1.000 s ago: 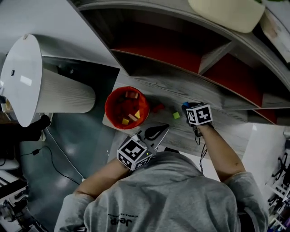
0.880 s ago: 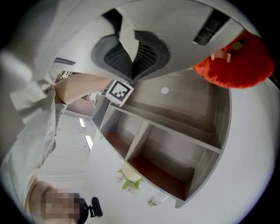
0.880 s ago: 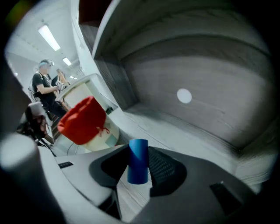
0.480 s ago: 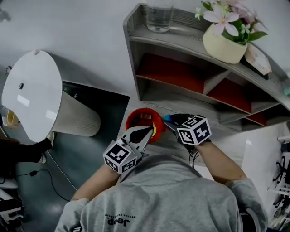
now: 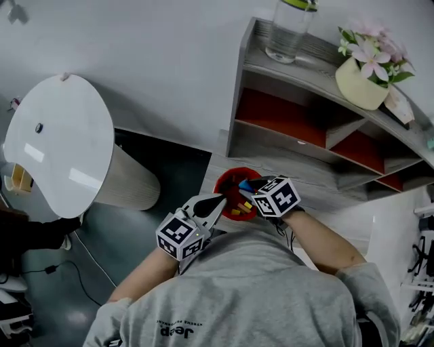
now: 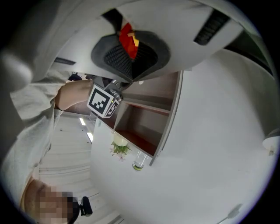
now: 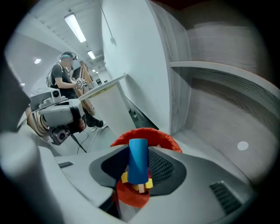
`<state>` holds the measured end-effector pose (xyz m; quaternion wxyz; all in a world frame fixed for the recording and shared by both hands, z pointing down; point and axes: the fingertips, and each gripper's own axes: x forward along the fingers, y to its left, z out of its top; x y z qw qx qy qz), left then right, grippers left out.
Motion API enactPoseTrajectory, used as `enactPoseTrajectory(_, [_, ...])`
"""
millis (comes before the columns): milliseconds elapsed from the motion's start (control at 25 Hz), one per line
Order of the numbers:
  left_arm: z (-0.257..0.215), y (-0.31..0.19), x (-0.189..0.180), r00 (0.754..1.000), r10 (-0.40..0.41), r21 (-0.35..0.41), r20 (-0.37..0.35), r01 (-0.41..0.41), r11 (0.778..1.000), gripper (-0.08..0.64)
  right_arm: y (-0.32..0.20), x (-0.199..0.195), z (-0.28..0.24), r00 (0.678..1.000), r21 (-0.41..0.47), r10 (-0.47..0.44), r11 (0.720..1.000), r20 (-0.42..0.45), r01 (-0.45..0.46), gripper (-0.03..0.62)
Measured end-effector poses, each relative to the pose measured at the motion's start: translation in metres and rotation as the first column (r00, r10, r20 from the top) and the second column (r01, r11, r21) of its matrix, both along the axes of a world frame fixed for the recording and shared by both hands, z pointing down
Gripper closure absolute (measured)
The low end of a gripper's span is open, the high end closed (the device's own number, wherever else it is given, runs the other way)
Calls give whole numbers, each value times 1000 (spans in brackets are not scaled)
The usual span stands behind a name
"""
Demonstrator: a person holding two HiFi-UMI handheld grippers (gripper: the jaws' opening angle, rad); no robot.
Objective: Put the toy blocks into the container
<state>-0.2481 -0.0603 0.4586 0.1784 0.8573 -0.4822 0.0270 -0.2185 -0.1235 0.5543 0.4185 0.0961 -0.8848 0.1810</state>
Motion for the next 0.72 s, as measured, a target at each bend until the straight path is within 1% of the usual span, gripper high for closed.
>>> enactPoseTrajectory(240, [4,1,-6,1000,19,-3,-17,-19,1000,549,1,-2,14,999,-18,21,1000,-45,-22,422])
enactPoseTrajectory(320, [5,1,-6,999,21,-5,-25,-21,1000,549,2,-3,12,999,-32,28,999,-35,-29,345])
enactPoseTrajectory(360, [5,2,-6,999,22,-5,-27,-22,1000,549,2,-3,11,999,-36,32,999,-29,-33,331])
enactPoseTrajectory(520, [5,2,-1,999,28,-6,-29,-28,1000,549,-5,3,3,998,-34,58,998,-8,-58,331])
enactPoseTrajectory(720, [3,-1,14,999,48,-3,-26,-48,999,549,-16,25,-6,994,-29,103,994,23,-102,331])
